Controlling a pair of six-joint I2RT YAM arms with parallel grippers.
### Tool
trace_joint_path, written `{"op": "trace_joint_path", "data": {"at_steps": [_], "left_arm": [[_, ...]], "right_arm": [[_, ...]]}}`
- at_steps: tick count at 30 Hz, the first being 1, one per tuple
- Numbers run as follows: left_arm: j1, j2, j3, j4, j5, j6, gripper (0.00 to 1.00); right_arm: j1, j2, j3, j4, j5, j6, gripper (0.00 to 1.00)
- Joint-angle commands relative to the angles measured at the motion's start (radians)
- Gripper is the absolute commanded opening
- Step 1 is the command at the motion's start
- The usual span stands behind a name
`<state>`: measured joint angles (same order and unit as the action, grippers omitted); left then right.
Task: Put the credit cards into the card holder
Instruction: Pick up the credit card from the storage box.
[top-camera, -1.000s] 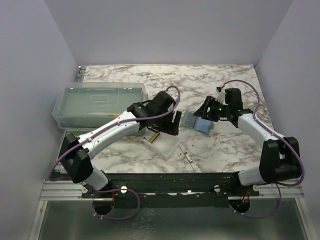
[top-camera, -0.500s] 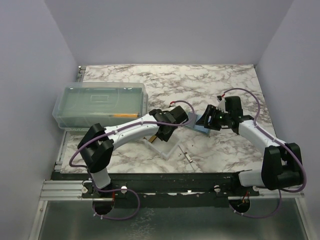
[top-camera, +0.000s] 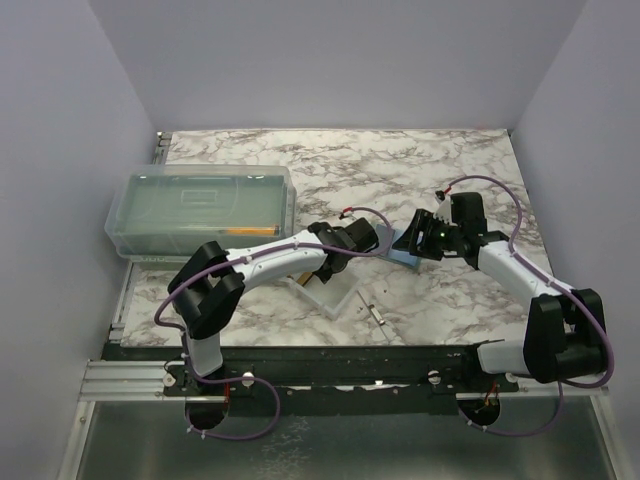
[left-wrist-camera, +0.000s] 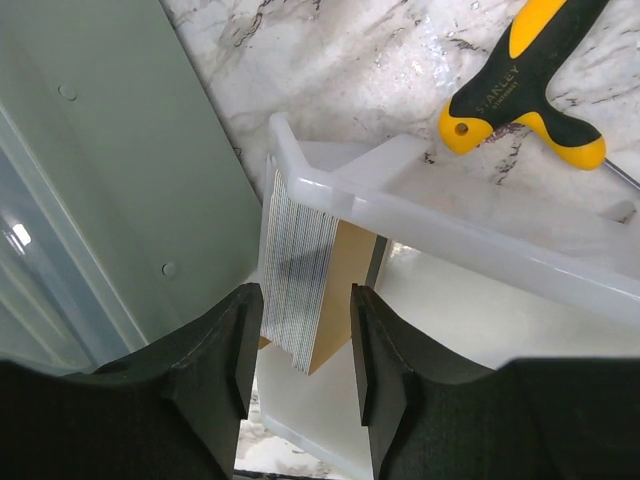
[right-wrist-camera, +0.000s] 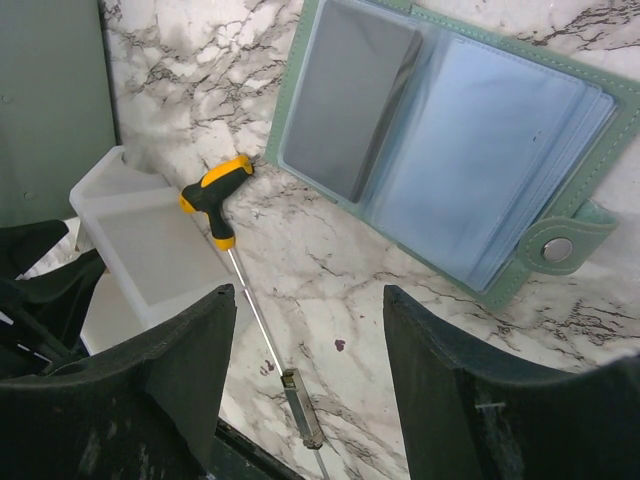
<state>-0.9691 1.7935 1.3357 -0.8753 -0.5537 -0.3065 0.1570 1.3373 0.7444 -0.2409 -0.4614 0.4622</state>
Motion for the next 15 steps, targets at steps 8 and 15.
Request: {"op": "trace_joint_path", "data": {"at_steps": [8, 15], "left_arm": [[-0.004, 0.054, -0.032, 0.058, -0.093, 0.049, 0.46], [-0.004, 0.060, -0.050, 0.071, -0.125, 0.051, 0.38]], "right_arm": [[-0.001, -0.025, -0.013, -0.012, 0.020, -0.013, 0.64], [-0.001, -0.027, -0.006, -0.015, 0.020, -0.011, 0.64]]}}
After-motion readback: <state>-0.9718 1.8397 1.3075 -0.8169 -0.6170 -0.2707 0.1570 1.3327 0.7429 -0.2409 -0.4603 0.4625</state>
